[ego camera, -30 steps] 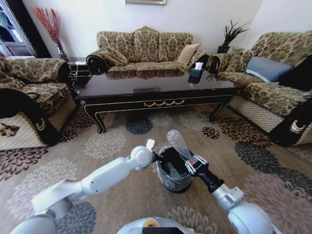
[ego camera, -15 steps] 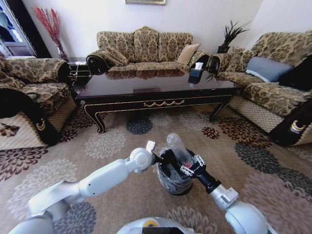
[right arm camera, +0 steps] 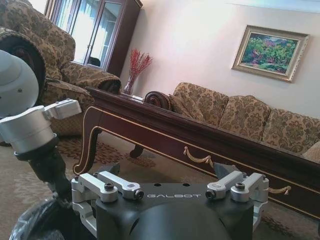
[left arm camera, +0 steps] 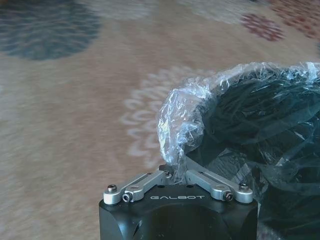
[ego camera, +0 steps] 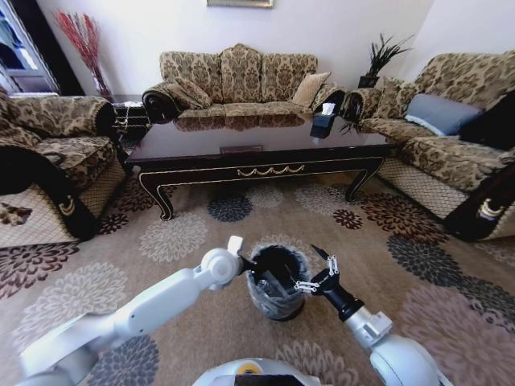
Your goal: Move to the front of the table and pick up the trash from the floor, then place it into the trash bin.
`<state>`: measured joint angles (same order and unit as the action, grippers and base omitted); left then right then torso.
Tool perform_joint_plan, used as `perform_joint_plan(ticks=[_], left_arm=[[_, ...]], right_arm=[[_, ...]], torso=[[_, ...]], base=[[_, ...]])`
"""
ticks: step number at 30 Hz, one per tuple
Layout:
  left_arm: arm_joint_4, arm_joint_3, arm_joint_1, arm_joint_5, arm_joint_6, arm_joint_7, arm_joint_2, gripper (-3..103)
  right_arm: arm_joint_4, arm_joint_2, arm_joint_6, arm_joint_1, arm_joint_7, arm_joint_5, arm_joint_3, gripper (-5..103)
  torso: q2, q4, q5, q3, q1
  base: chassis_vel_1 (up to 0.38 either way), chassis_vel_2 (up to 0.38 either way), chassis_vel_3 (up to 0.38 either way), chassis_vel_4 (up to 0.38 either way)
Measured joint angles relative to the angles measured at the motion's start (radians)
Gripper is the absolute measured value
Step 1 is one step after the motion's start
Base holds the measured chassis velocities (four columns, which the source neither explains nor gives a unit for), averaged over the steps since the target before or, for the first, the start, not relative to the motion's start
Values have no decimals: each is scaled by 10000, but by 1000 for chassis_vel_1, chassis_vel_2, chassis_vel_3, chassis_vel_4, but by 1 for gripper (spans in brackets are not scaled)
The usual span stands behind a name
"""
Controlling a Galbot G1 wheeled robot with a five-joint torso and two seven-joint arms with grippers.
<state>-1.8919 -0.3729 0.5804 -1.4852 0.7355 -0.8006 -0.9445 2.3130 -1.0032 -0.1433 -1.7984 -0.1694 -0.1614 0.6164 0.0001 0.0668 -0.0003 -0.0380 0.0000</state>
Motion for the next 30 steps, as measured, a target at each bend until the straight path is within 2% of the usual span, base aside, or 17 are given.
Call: perform_joint_plan(ticks=[1, 3, 5, 6, 10, 11, 15, 22, 30], left_arm=[[0, 0, 0, 0, 0, 0, 0, 0], [-17, 638, 453, 276, -1, 7, 166, 0], [-29, 1817, 1246, 585, -2, 64, 483, 0], [-29, 1817, 1246, 585, -2, 64, 483, 0], [-144, 3697, 2848, 1016, -39, 273, 1106, 0], [-144, 3697, 2848, 1016, -39, 273, 1106, 0], [-48, 4666, 3961, 1347, -111, 512, 1451, 0], [317, 5146, 4294, 1714, -332, 678, 1446, 0], [484, 5182, 4310, 1622, -347, 689, 1336, -1]], right_arm=[[0, 0, 0, 0, 0, 0, 0, 100], [-30, -2, -59, -10, -2, -5, 45, 100], [-49, 36, -127, -32, -10, -27, 125, 100], [-49, 36, -127, -32, -10, -27, 125, 100], [-91, 121, -154, 16, -26, -17, 19, 100], [-91, 121, -154, 16, -26, -17, 19, 100], [-163, 211, -193, 1, -52, 16, -36, 100], [-183, 215, -197, -32, -54, 38, -26, 100], [-145, 205, -240, -202, -76, 66, 145, 100]], torso=[[0, 0, 0, 0, 0], [0, 0, 1, 1, 0], [0, 1, -2, 0, 0], [0, 1, -2, 0, 0], [0, -4, 0, 1, 0], [0, -4, 0, 1, 0], [0, -3, -1, 1, 0], [0, 0, 2, 1, 0], [0, 1, 2, 1, 0]], base=[[0, 0, 0, 0], [0, 0, 0, 0], [0, 0, 0, 0], [0, 0, 0, 0], [0, 0, 0, 0], [0, 0, 0, 0], [0, 0, 0, 0], [0, 0, 0, 0], [0, 0, 0, 0]])
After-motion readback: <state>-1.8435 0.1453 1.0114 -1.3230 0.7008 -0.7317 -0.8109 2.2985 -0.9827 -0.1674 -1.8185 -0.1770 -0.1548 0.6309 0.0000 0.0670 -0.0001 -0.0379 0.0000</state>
